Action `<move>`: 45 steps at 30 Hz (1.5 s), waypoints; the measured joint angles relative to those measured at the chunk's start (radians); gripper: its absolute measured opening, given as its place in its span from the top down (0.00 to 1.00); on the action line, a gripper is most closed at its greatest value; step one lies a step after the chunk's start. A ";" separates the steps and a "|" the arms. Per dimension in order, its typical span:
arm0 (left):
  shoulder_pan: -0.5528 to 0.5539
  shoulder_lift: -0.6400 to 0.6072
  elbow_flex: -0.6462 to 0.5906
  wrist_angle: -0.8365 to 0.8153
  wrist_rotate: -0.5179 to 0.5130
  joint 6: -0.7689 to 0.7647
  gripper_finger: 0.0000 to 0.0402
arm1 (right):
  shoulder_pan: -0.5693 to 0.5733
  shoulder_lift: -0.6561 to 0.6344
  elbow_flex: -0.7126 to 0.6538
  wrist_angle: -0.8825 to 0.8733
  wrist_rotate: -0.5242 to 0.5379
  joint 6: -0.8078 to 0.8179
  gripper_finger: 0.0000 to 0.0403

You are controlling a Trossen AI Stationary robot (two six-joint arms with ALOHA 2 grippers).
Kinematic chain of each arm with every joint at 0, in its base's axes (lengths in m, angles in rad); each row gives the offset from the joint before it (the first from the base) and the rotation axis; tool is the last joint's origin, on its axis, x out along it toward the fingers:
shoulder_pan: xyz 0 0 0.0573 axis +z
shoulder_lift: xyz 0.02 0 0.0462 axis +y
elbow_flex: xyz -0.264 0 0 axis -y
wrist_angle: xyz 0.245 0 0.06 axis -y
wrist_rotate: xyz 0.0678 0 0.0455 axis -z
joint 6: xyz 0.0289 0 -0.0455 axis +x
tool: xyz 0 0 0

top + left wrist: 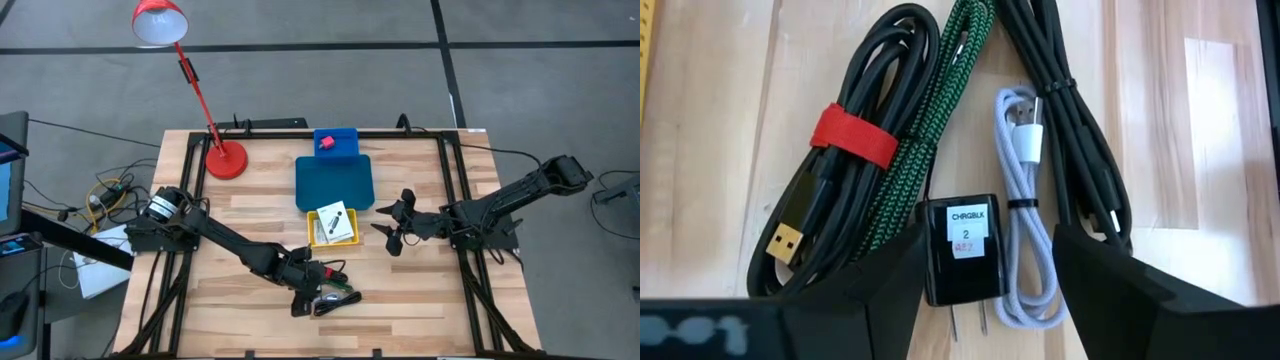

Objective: Pick and place items into bin
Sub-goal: Put the black charger adapter into the top blue basket

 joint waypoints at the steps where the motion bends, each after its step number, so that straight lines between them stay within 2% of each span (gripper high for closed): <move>1: 0.000 0.000 0.000 -0.001 0.000 0.002 0.48 | 0.000 0.000 0.000 0.000 0.000 0.000 0.47; 23: 0.011 0.013 0.000 -0.015 -0.010 0.013 0.48 | 0.000 0.000 0.000 0.000 0.000 0.012 0.47; 29: 0.011 0.067 0.002 0.035 0.021 0.015 0.48 | 0.000 0.000 0.000 0.002 -0.001 0.011 0.47; 45: 0.023 0.069 0.002 0.028 0.043 0.023 0.48 | 0.000 0.000 0.000 0.001 0.000 0.011 0.47</move>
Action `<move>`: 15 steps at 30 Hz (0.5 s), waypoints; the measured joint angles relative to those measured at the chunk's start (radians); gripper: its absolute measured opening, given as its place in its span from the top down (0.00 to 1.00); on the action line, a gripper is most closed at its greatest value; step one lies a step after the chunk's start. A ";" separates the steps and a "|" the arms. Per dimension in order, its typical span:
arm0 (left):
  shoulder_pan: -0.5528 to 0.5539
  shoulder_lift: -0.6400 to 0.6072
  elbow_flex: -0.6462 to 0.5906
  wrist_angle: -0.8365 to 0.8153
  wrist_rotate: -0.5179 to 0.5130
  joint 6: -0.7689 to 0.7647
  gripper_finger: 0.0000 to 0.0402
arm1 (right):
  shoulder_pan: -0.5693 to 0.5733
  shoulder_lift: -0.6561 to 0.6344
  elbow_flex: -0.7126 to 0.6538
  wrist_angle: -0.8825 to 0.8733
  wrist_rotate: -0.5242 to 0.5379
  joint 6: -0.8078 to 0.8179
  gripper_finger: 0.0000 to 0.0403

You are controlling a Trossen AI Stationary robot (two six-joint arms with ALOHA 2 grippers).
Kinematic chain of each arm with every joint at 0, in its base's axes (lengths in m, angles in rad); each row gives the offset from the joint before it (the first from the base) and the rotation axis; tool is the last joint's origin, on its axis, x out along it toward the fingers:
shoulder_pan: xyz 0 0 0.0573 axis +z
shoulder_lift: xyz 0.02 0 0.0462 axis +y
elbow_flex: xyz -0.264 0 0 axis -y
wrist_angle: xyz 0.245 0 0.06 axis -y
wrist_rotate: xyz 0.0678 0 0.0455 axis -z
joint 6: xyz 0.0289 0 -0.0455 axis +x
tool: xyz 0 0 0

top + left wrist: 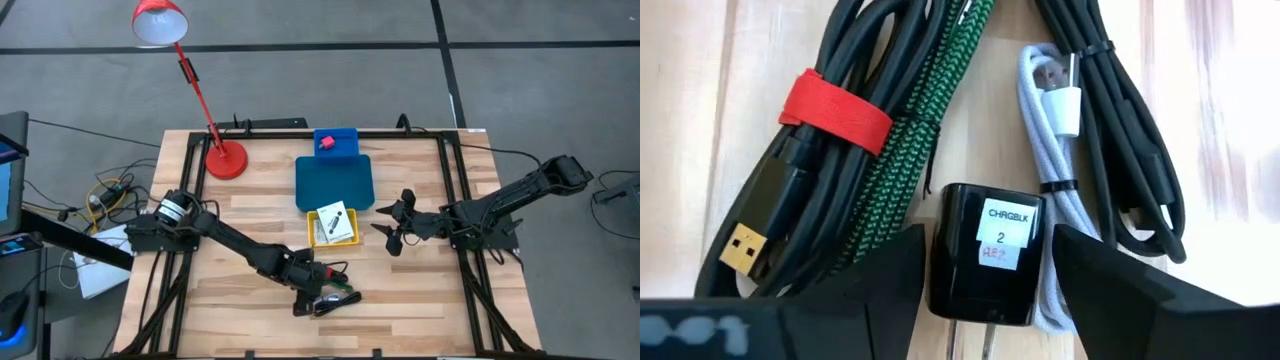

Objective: Pick and place items into bin
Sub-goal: Put the black charger adapter into the top blue basket

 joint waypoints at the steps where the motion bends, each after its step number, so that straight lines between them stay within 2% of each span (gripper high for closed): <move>1: 0.000 0.000 0.000 -0.001 0.001 0.000 0.48 | 0.000 0.000 0.000 0.000 0.000 0.000 0.47; 4: 0.000 0.000 0.000 -0.002 0.016 0.002 0.52 | 0.000 0.000 0.000 0.000 0.000 0.000 0.47; 10: 0.000 0.000 0.000 0.002 0.031 0.014 0.67 | 0.000 0.000 0.000 0.000 0.000 0.000 0.47; 15: 0.000 0.000 0.001 0.002 0.035 0.017 0.68 | 0.000 0.000 0.000 0.000 0.000 0.000 0.47</move>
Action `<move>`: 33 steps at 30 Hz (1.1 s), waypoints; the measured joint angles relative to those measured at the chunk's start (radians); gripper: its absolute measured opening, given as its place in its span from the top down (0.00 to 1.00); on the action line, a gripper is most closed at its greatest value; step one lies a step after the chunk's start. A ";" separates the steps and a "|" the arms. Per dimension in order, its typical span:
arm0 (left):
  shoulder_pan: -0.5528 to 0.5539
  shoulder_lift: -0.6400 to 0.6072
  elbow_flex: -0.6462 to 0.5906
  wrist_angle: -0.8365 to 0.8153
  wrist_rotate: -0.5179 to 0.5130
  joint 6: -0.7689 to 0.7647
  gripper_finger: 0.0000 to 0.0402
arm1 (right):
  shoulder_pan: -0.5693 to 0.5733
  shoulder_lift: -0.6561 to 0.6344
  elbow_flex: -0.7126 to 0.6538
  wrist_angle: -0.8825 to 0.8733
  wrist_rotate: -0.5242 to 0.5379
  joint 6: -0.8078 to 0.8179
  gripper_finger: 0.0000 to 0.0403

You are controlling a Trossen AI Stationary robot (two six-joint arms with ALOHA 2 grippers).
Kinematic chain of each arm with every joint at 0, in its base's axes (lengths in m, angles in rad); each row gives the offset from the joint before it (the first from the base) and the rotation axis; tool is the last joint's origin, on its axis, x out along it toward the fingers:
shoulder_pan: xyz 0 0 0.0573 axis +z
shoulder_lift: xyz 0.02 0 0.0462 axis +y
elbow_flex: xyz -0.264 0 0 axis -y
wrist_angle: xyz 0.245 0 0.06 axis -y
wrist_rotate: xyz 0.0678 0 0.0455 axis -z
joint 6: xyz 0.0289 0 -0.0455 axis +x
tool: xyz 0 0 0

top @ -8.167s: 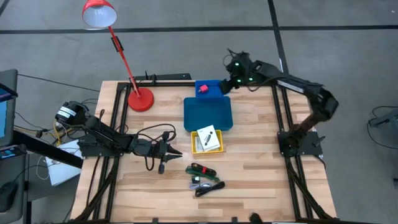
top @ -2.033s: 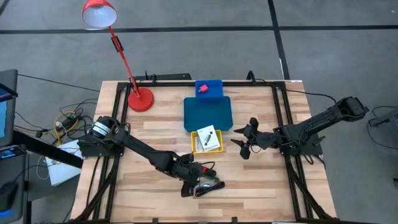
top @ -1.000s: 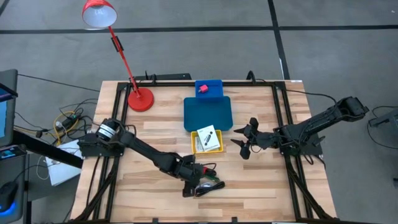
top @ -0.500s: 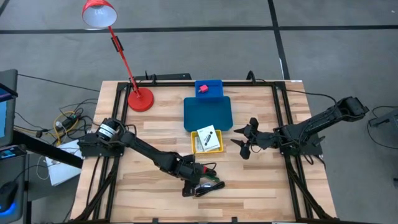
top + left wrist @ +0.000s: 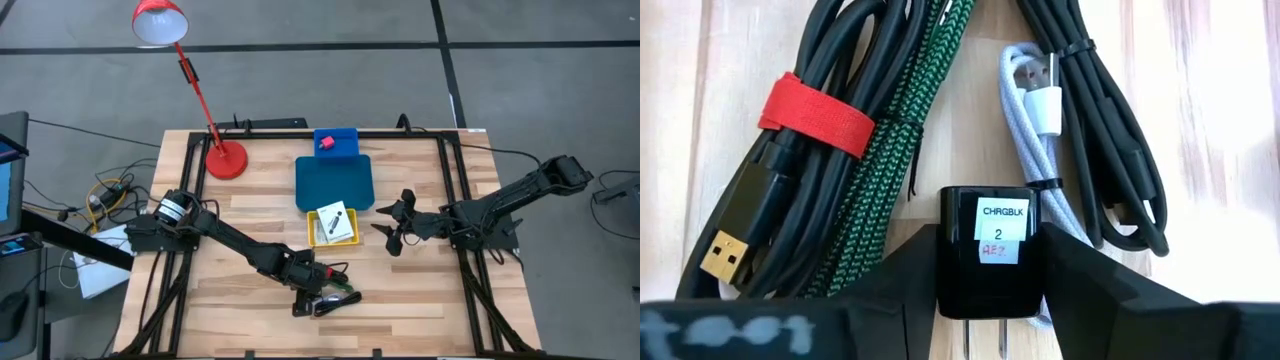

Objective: Pick and place items into bin
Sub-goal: Put the black charger adapter into the top blue basket

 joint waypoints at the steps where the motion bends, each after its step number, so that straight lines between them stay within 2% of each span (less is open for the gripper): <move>1: 0.000 0.000 0.000 0.000 0.000 0.003 0.68 | 0.000 0.000 0.000 0.000 0.000 0.000 0.47; 8: 0.000 0.000 0.011 -0.012 0.005 0.025 0.68 | 0.000 0.000 0.000 0.000 0.000 0.000 0.47; 15: -0.001 0.001 0.142 -0.202 -0.028 0.107 0.68 | 0.000 0.000 0.000 0.000 0.000 0.000 0.47; 26: 0.014 0.001 0.428 -0.677 -0.291 0.264 0.68 | 0.000 0.000 0.000 0.000 0.000 0.000 0.47; 33: 0.085 0.001 0.559 -0.865 -0.450 0.375 0.68 | 0.000 0.000 0.000 0.001 0.000 0.000 0.47</move>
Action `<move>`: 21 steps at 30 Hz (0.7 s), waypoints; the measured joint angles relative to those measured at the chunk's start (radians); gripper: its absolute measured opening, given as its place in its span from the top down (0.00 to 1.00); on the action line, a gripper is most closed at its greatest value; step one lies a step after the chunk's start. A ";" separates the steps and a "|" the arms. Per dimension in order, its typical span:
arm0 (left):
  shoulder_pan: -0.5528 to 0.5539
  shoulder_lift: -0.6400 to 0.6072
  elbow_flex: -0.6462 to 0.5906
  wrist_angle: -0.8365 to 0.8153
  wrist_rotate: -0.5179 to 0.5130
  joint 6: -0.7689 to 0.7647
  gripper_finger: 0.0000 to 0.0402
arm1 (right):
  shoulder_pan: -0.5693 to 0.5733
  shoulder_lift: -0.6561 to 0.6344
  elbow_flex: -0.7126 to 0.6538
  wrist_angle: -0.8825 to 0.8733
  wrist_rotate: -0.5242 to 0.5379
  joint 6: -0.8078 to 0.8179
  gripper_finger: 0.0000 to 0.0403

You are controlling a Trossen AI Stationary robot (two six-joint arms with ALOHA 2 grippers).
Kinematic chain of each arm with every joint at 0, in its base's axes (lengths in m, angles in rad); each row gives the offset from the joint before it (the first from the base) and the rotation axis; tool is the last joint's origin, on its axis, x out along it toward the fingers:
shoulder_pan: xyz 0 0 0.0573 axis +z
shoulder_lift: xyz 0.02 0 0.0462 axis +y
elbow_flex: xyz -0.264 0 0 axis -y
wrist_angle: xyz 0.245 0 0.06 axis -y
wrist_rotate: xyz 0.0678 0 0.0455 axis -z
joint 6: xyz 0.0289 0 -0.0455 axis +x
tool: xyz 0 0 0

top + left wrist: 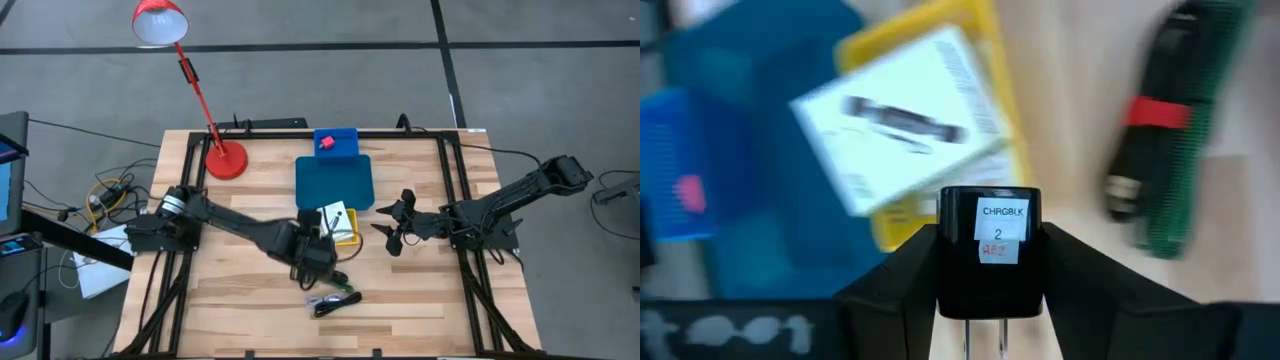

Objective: Pick and place items into bin
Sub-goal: Put the black charger adapter into the top blue basket

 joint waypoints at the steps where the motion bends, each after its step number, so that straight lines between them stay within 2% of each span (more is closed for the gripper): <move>1: 0.015 0.000 0.012 -0.006 -0.014 0.025 0.68 | 0.000 0.000 0.000 0.000 0.000 0.000 0.47; 16: 0.368 0.000 0.077 0.026 -0.041 0.408 0.68 | 0.000 0.000 0.000 0.000 0.000 0.006 0.47; 21: 0.495 0.000 0.077 0.146 0.028 0.513 0.68 | 0.000 0.000 0.000 0.000 0.000 0.006 0.47</move>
